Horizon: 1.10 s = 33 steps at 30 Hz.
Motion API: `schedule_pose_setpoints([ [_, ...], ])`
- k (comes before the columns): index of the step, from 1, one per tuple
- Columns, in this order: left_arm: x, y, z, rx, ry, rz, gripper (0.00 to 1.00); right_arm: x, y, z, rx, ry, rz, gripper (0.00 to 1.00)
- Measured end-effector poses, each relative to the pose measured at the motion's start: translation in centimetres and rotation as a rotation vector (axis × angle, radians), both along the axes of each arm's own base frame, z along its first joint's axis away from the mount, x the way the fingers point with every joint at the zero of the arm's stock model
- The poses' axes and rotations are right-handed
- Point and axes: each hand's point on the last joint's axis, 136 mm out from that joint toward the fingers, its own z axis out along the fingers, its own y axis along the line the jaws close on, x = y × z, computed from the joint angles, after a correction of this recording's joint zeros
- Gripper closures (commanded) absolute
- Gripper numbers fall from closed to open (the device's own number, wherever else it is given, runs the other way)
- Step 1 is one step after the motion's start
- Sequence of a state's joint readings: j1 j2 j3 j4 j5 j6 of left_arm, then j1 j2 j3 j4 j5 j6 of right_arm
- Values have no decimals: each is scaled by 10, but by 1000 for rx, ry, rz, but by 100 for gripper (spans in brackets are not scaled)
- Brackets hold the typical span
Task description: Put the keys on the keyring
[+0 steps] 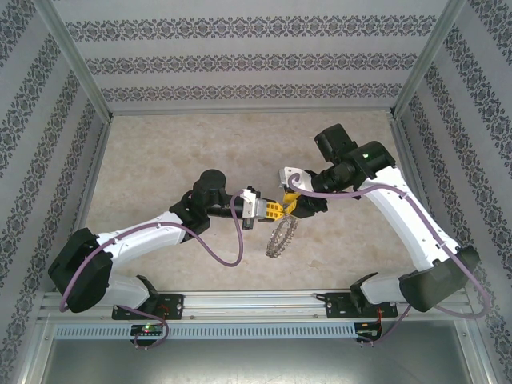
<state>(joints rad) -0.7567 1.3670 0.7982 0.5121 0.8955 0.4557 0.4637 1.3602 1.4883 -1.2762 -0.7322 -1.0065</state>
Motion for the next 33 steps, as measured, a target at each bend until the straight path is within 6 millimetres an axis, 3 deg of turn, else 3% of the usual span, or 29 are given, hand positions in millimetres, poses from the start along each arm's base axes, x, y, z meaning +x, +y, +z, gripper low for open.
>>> schedule_pose_setpoints([
  [17,-5,-3,7,-32,-6,-19,100,-4,-6,6,39,3,26,61],
  [33,-15,-10,3,-26,-13,-53,100,-17,-14,0,0,35,63,56],
])
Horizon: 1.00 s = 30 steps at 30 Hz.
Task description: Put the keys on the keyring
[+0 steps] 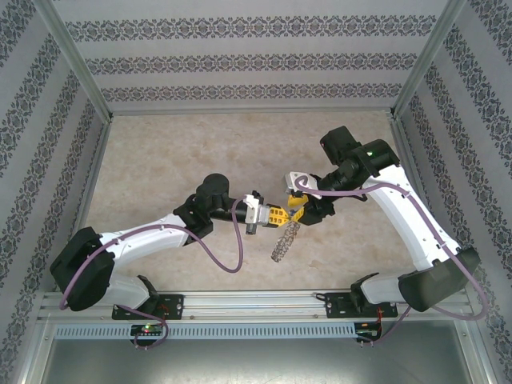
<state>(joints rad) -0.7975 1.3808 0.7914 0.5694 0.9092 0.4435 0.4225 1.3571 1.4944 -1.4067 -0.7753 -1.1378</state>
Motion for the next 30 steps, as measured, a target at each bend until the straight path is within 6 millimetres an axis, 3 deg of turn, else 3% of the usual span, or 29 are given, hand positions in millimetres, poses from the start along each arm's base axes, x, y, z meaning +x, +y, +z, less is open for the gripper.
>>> schedule_pose_setpoints([
  [7,-1,-1,-3,14,-1,-11,100,-4,-6,-6,-54,-9,16,56],
  [18,-4,-2,-12,56,-27,-37,100,-3,-5,4,-50,-24,19,58],
  [28,4,-5,-16,59,-2,-10,100,4,-2,-1,-64,16,19,77],
  [30,9,-7,-16,52,8,13,95,4,-2,-2,-65,21,19,77],
])
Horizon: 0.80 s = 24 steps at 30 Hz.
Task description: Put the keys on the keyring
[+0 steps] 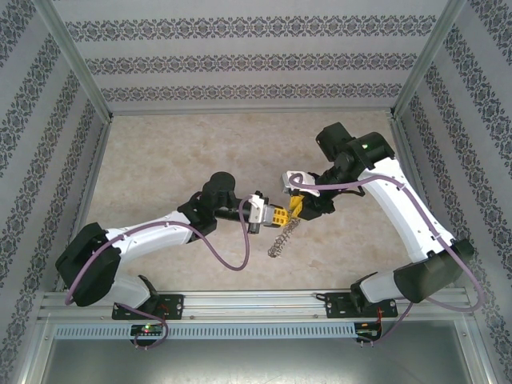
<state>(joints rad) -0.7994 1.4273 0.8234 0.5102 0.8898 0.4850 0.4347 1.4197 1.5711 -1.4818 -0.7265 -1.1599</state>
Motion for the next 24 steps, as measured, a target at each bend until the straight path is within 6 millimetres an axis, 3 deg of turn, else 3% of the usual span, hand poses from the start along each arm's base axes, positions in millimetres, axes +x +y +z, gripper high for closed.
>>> schedule_pose_setpoints([
  [8,8,-1,5,-17,43,49,87,2,0,0,2,-12,4,87],
  [13,10,-1,4,-16,57,62,96,2,0,0,3,-18,7,92],
  [24,18,-5,-3,-9,86,92,100,-1,3,5,34,-22,16,99],
])
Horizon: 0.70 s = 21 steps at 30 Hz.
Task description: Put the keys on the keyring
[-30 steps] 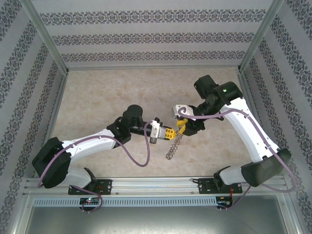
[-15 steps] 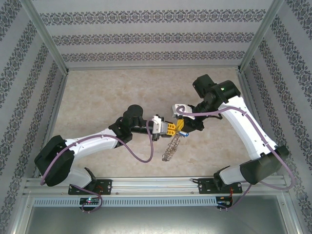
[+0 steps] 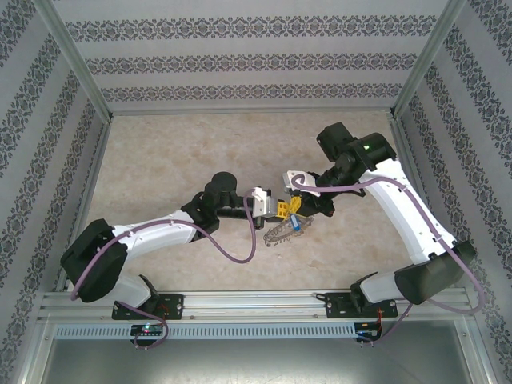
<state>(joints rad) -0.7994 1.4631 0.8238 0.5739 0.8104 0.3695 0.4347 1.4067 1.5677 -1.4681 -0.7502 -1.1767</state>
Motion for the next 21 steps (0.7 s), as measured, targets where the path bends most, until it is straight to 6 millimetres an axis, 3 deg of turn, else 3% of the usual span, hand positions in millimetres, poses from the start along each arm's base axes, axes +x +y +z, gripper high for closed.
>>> schedule_pose_setpoints([
  [14,4,1,4,-13,-23,30,100,7,-5,-16,-60,12,-55,100],
  [21,8,15,15,-22,-50,74,97,18,-7,-25,-62,-17,-85,100],
])
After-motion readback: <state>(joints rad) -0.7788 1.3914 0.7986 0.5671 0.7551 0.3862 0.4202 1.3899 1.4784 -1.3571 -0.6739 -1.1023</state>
